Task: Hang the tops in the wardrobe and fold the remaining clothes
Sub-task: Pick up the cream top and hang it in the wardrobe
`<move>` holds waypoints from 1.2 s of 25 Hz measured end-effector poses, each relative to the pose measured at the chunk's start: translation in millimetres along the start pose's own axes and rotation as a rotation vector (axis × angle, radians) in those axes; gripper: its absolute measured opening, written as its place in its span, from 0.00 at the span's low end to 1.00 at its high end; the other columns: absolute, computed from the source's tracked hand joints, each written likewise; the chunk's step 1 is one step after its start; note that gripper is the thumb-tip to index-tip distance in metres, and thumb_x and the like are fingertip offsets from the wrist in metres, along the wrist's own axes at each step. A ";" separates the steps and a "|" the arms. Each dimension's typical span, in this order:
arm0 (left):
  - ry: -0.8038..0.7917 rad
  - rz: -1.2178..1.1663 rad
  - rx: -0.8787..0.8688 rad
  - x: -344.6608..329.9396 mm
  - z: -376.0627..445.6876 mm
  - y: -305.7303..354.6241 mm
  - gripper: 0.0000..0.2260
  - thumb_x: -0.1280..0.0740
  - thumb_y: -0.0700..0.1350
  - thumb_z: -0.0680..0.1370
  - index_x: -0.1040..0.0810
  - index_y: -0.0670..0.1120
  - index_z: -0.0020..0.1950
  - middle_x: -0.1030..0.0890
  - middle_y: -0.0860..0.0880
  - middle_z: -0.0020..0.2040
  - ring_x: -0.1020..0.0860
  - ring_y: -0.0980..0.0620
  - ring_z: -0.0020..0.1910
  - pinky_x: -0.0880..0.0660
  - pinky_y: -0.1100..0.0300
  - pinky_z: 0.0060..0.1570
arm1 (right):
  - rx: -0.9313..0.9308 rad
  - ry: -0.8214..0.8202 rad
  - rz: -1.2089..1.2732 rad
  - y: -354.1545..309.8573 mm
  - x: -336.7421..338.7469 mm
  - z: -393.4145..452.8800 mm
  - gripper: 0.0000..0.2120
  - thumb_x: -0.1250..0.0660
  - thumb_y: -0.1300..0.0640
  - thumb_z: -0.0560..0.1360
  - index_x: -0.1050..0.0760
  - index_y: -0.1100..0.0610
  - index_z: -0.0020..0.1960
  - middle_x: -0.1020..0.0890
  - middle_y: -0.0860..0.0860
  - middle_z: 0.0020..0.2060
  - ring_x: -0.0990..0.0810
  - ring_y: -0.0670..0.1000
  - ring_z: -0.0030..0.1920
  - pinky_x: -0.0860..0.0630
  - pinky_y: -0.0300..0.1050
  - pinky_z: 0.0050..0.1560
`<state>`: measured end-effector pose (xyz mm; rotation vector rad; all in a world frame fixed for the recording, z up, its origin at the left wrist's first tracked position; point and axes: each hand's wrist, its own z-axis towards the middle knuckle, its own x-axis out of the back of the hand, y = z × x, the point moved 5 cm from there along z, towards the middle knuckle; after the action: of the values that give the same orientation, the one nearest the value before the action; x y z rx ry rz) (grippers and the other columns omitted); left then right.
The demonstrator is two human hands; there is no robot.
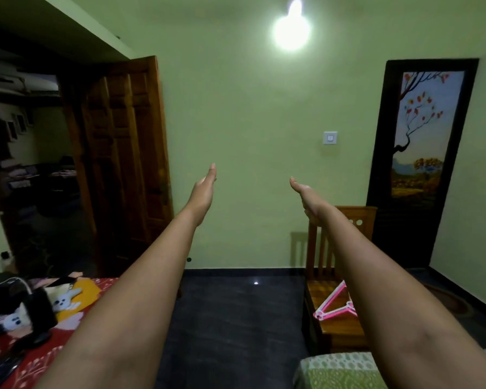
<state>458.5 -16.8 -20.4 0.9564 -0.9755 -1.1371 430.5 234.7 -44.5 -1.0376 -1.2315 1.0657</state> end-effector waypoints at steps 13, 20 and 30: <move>-0.581 -0.142 -0.043 -335.9 245.8 -48.4 0.32 0.49 0.64 0.79 0.40 0.44 0.76 0.36 0.45 0.75 0.39 0.46 0.75 0.44 0.46 0.74 | -0.155 0.616 -0.001 87.5 236.0 119.9 0.35 0.45 0.36 0.77 0.48 0.52 0.78 0.47 0.50 0.77 0.48 0.54 0.76 0.50 0.53 0.73; -1.104 -0.215 -0.137 -508.0 217.4 9.0 0.38 0.52 0.71 0.75 0.44 0.46 0.77 0.40 0.47 0.77 0.42 0.47 0.75 0.47 0.46 0.74 | -0.224 1.179 -0.011 83.7 327.2 12.8 0.35 0.43 0.38 0.78 0.46 0.58 0.77 0.44 0.54 0.76 0.45 0.56 0.76 0.46 0.53 0.73; -1.522 -0.219 -0.175 -614.4 121.1 -2.4 0.35 0.52 0.68 0.78 0.42 0.46 0.77 0.39 0.47 0.76 0.41 0.47 0.75 0.45 0.48 0.74 | -0.438 1.530 -0.015 110.3 336.6 -89.8 0.35 0.44 0.37 0.78 0.47 0.57 0.77 0.46 0.55 0.77 0.46 0.59 0.76 0.47 0.58 0.74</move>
<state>254.2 573.7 -62.9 -0.1444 -1.8974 -2.1309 527.0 583.9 -91.9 -1.6406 -0.1541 -0.2084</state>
